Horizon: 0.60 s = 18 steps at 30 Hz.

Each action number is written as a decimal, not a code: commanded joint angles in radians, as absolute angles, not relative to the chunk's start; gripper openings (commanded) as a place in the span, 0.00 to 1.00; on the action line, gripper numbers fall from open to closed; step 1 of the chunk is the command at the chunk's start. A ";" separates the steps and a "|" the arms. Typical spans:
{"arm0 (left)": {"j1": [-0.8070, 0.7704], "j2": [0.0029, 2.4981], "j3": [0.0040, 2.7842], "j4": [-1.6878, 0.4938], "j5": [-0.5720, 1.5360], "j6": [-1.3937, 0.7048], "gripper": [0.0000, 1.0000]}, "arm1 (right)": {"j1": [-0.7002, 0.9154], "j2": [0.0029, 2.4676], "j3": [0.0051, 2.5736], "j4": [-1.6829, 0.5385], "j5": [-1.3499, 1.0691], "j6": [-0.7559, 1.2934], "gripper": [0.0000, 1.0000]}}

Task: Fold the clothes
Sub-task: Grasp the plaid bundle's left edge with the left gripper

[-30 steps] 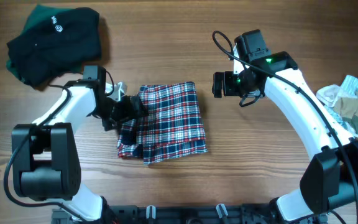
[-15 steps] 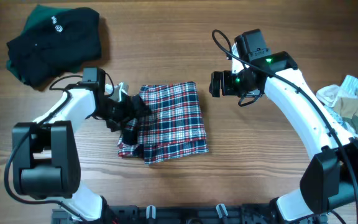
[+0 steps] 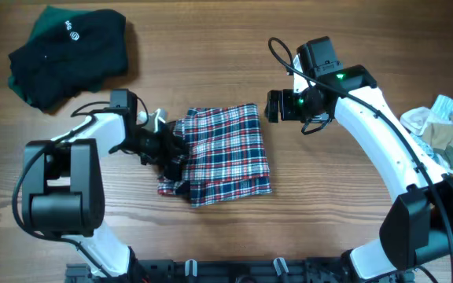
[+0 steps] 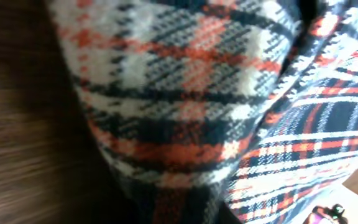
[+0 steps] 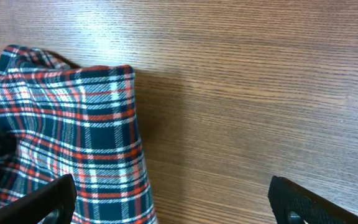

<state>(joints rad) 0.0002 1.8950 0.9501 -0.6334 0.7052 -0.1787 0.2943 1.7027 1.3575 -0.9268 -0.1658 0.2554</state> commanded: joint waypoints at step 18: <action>-0.017 1.947 1.041 -0.648 0.542 -0.191 0.04 | 0.293 1.718 1.366 -0.925 -0.184 0.238 1.00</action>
<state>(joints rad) -0.0082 1.9076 0.9859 -0.6563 0.6834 -0.1810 0.2943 1.7027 1.3575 -0.9272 -0.1684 0.2554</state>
